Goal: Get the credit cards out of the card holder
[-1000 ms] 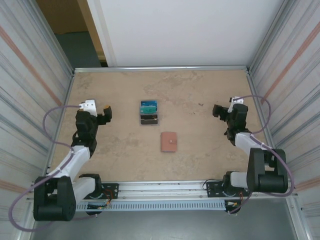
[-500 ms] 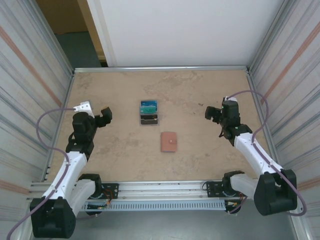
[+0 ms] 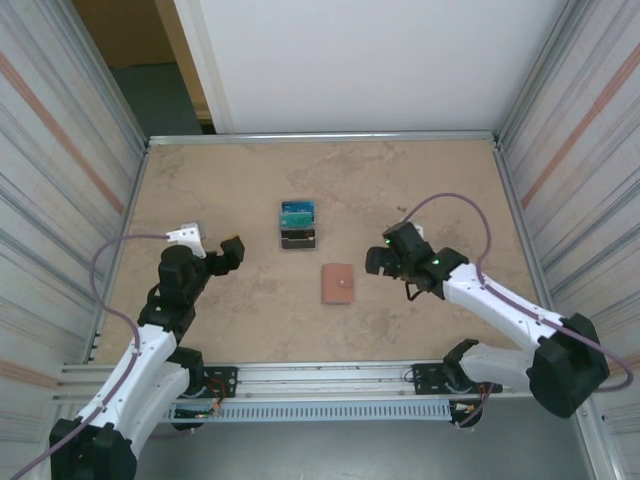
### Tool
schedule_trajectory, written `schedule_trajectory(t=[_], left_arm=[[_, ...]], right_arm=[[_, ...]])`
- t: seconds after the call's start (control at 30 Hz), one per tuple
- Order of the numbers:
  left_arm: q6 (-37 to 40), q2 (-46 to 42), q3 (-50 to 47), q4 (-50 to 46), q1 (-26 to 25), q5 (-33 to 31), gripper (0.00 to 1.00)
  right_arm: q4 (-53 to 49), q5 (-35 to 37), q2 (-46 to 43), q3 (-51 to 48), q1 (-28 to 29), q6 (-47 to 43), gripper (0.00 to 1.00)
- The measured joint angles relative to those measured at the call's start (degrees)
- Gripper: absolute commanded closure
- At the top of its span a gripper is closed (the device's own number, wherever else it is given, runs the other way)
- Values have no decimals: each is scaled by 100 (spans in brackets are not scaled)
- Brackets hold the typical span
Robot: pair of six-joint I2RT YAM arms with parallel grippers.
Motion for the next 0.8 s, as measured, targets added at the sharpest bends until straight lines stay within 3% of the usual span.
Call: schedule_trajectory(t=[0.27, 0.8], left_arm=[[-168, -289, -227, -101, 0, 79, 1], [-466, -44, -262, -212, 0, -13, 1]], right_arm=[[-107, -306, 1427, 732, 968, 601, 1], [136, -822, 2629, 1333, 1110, 870, 1]])
